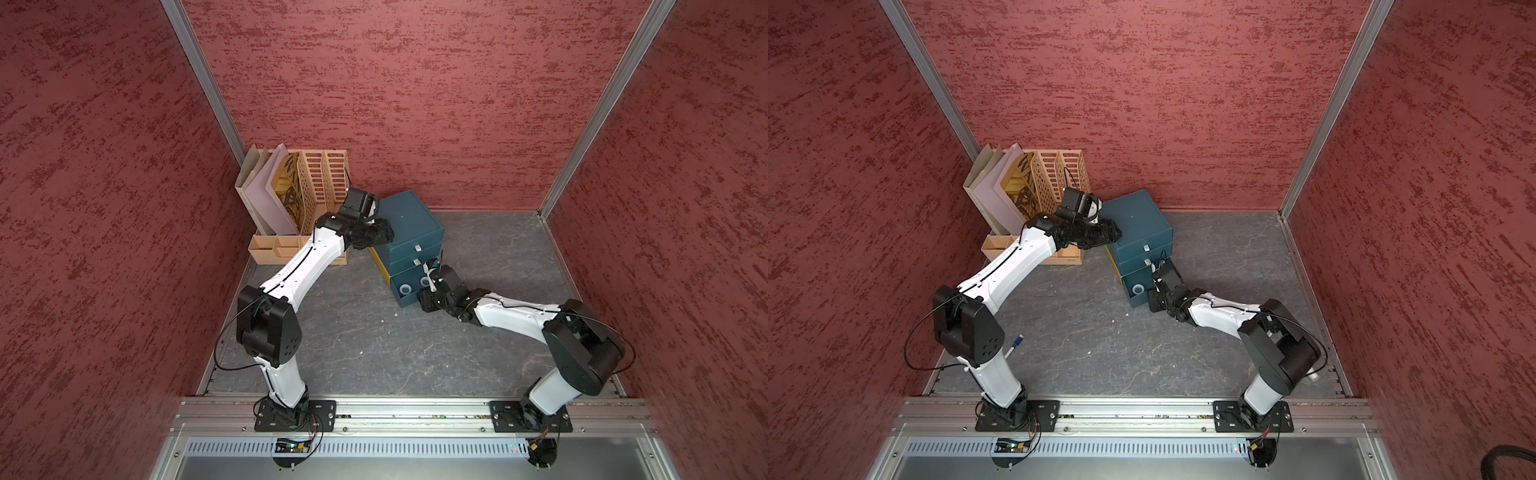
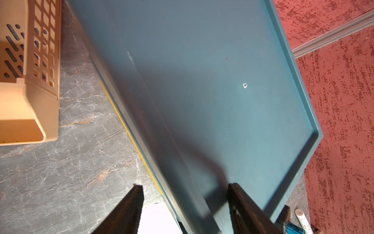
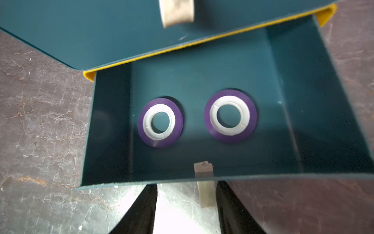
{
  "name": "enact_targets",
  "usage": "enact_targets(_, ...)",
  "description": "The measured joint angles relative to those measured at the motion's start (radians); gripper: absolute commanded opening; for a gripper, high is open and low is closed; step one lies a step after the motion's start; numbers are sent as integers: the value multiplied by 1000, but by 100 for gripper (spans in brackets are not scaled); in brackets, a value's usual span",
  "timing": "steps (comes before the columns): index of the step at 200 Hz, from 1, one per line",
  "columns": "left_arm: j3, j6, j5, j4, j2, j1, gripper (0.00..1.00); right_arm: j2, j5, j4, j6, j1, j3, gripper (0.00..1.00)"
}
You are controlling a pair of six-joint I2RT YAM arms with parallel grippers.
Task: Place the transparent tape into the drawer according to color
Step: Close the drawer in the storage box.
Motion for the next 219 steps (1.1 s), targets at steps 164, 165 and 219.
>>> enact_targets(164, 77, 54, 52, -45, 56, 10, 66, 187, 96, 281, -52, 3, 64, 51)
enact_targets(165, 77, 54, 52, -45, 56, 10, 66, 188, 97, 283, -52, 3, 65, 51)
enact_targets(219, 90, 71, 56, -51, 65, 13, 66, 239, 129, 336, -53, 13, 92, 51)
